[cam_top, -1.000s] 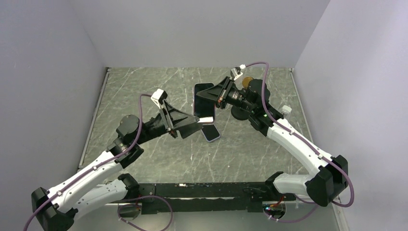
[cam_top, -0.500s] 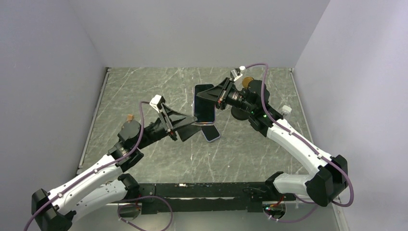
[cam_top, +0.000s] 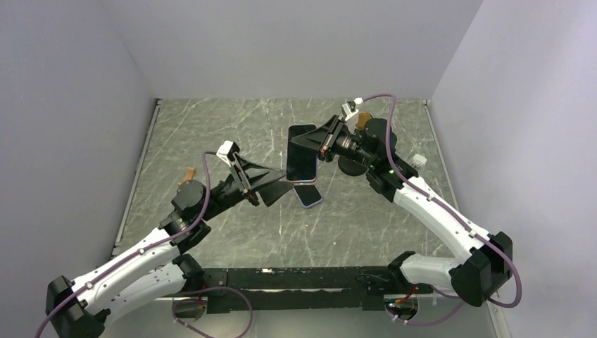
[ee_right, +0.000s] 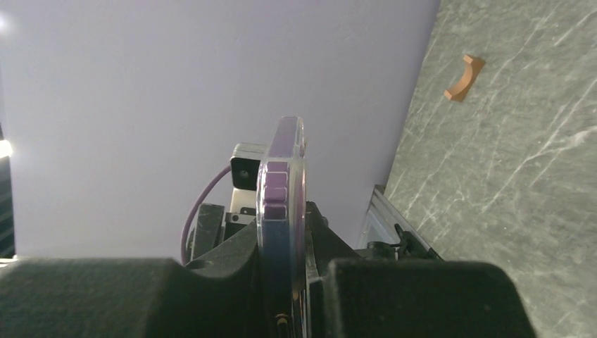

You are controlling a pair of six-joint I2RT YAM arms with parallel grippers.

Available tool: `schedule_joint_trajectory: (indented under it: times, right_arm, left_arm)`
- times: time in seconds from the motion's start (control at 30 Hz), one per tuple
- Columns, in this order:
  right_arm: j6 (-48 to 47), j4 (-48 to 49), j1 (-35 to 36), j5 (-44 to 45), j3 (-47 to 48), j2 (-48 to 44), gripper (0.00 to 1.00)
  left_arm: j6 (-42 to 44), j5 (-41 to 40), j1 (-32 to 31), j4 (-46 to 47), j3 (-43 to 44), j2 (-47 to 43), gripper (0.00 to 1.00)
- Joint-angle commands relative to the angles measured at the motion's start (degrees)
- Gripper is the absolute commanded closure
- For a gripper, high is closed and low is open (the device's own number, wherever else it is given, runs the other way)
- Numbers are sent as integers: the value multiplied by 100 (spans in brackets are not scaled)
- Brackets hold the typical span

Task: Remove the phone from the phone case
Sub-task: Remove the phone case from the phone.

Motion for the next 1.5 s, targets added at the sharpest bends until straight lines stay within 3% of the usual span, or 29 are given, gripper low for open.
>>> schedule_joint_trajectory:
  times: [0.0, 0.1, 0.4, 0.6, 0.87, 1.47]
  right_arm:
    - [-286, -90, 63, 36, 218, -273, 100]
    - [-227, -28, 74, 40, 228, -273, 100]
    - [17, 194, 69, 26, 251, -214, 100]
    - [214, 293, 24, 16, 215, -165, 100]
    - [201, 312, 11, -3, 274, -85, 100]
    - [319, 447, -103, -127, 406, 23, 100]
  left_arm:
    - [-358, -322, -1, 570, -105, -114, 28]
    - [-481, -524, 1, 623, -205, -166, 28]
    - [-363, -131, -1, 353, -70, 70, 25]
    - [-117, 52, 0, 533, -16, 70, 13]
    - [-412, -101, -4, 914, -230, 114, 15]
    - [-191, 10, 6, 480, -337, -162, 14]
